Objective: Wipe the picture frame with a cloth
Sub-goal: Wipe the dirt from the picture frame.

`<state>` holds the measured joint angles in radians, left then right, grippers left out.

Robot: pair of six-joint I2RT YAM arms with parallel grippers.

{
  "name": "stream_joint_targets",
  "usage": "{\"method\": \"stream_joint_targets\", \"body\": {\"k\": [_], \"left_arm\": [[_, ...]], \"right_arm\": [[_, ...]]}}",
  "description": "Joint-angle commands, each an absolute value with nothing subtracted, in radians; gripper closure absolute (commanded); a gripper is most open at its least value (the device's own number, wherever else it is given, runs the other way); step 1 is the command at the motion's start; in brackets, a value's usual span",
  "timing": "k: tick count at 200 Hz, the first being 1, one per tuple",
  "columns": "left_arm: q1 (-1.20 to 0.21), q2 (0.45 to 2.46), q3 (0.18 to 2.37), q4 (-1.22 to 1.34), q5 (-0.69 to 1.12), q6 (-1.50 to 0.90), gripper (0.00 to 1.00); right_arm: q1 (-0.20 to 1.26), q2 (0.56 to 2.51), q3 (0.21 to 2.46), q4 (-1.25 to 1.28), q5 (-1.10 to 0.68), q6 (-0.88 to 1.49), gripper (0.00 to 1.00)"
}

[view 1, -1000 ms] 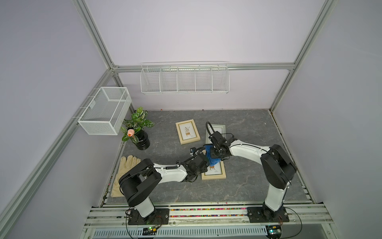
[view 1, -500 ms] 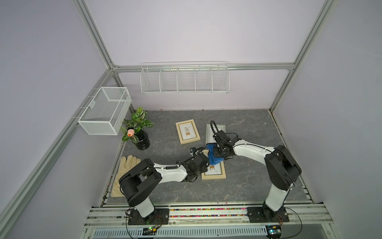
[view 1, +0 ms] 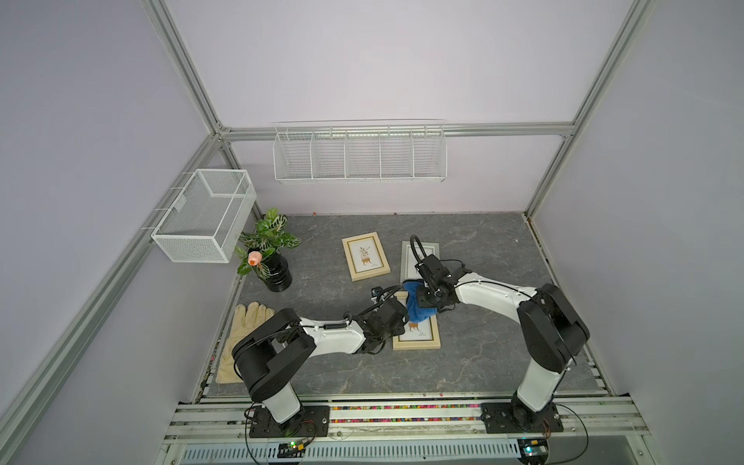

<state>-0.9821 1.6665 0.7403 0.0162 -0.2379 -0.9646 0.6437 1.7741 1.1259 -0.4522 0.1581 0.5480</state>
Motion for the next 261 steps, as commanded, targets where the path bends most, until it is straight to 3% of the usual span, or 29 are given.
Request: {"method": "stream_joint_targets", "body": {"k": [1, 42, 101, 165, 223, 261], "left_arm": [[-0.974, 1.706, 0.701, -0.150, -0.242, -0.989, 0.87], [-0.974, 1.708, 0.706, -0.158, -0.242, -0.988, 0.87], [-0.974, 1.708, 0.708, -0.164, -0.246, -0.988, 0.87], [-0.974, 1.707, 0.704, -0.162, -0.251, -0.989, 0.87], [-0.973, 1.704, 0.712, -0.176, -0.254, -0.986, 0.87], [-0.973, 1.708, 0.711, -0.171, -0.257, -0.989, 0.87]], "right_arm": [[0.660, 1.770, 1.091, -0.522, 0.187, 0.547, 0.93], [0.725, 1.807, 1.111, -0.507, 0.130, 0.583, 0.93], [0.610, 1.737, 1.074, -0.552, 0.180, 0.517, 0.93], [0.692, 1.597, 0.850, -0.530, 0.144, 0.612, 0.93], [0.607, 1.773, 1.110, -0.546, 0.155, 0.524, 0.93], [0.660, 1.690, 0.971, -0.549, 0.153, 0.555, 0.93]]}}
